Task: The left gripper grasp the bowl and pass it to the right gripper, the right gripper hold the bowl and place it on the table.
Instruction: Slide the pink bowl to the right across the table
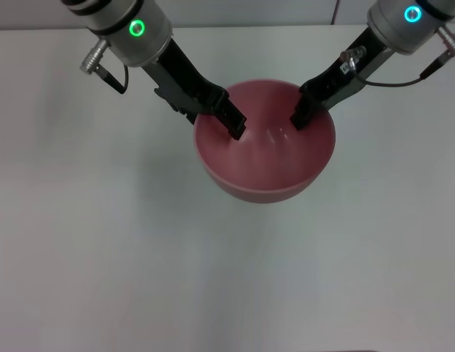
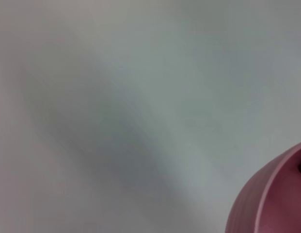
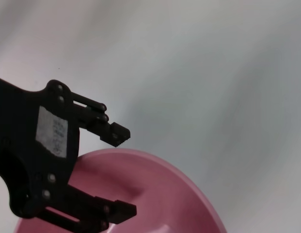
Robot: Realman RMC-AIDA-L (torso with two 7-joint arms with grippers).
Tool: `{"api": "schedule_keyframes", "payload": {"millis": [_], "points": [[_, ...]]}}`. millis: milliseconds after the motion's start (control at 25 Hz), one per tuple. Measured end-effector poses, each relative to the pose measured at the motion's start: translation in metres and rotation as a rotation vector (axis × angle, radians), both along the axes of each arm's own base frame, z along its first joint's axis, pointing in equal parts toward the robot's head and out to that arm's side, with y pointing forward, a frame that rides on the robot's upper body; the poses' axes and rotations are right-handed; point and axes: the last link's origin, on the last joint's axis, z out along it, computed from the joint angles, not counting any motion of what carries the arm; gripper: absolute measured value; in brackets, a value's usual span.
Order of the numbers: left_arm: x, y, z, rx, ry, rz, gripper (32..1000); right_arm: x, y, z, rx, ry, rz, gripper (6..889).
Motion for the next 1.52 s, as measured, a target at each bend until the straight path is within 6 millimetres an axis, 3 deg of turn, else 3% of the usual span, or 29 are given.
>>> {"api": "schedule_keyframes", "payload": {"millis": [800, 1520], "points": [[0.006, -0.002, 0.005, -0.003, 0.004, -0.008, 847, 0.002, 0.0, 0.0, 0.002, -0.001, -0.005, 35], [0.029, -0.006, 0.021, 0.008, -0.002, -0.054, 847, 0.004, -0.001, 0.0, 0.0, -0.001, -0.009, 28]]}}
